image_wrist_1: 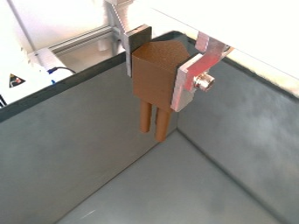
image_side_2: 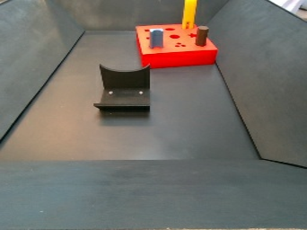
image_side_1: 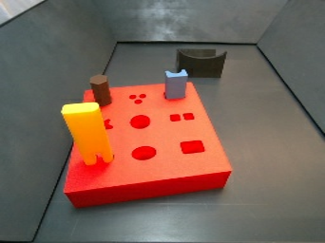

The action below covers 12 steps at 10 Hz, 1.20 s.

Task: Pick up the 3 prong object. Move up. Move to above the board. Insert the 3 prong object.
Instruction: Move to above the board.

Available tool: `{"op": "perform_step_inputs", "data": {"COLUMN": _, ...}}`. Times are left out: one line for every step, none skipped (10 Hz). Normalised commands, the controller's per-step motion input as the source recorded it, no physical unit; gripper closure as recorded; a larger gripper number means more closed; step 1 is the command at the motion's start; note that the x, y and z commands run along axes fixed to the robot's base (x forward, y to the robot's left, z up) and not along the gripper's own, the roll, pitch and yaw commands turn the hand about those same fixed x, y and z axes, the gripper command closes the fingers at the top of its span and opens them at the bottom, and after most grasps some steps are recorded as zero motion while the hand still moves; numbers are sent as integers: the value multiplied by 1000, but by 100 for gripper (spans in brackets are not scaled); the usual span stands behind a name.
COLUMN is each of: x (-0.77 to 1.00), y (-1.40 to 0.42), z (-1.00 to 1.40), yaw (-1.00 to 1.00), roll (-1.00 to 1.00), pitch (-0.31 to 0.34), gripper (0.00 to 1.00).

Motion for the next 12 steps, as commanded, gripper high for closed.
{"op": "perform_step_inputs", "data": {"x": 337, "y": -1000, "z": 31, "yaw": -312, "roll": -25, "pitch": 216, "gripper": 100}}
{"op": "perform_step_inputs", "data": {"x": 342, "y": -1000, "z": 33, "yaw": -173, "roll": -23, "pitch": 192, "gripper": 100}}
{"op": "perform_step_inputs", "data": {"x": 347, "y": -1000, "z": 35, "yaw": -75, "roll": -26, "pitch": 177, "gripper": 100}}
{"op": "perform_step_inputs", "data": {"x": 351, "y": -1000, "z": 40, "yaw": -38, "roll": -19, "pitch": 162, "gripper": 100}}
{"op": "perform_step_inputs", "data": {"x": 359, "y": -1000, "z": 41, "yaw": -10, "roll": -6, "pitch": 146, "gripper": 100}}
{"op": "perform_step_inputs", "data": {"x": 367, "y": -1000, "z": 43, "yaw": -7, "roll": -9, "pitch": 137, "gripper": 100}}
{"op": "perform_step_inputs", "data": {"x": 375, "y": -1000, "z": 49, "yaw": 4, "roll": -1, "pitch": 130, "gripper": 100}}
{"op": "perform_step_inputs", "data": {"x": 382, "y": -1000, "z": 52, "yaw": 3, "roll": 3, "pitch": 131, "gripper": 100}}
{"op": "perform_step_inputs", "data": {"x": 390, "y": -1000, "z": 55, "yaw": 4, "roll": -7, "pitch": 135, "gripper": 100}}
{"op": "perform_step_inputs", "data": {"x": 409, "y": -1000, "z": 63, "yaw": 8, "roll": -1, "pitch": 142, "gripper": 100}}
{"op": "perform_step_inputs", "data": {"x": 423, "y": -1000, "z": 71, "yaw": 13, "roll": 8, "pitch": 146, "gripper": 100}}
{"op": "perform_step_inputs", "data": {"x": 453, "y": -1000, "z": 80, "yaw": 13, "roll": 10, "pitch": 153, "gripper": 100}}
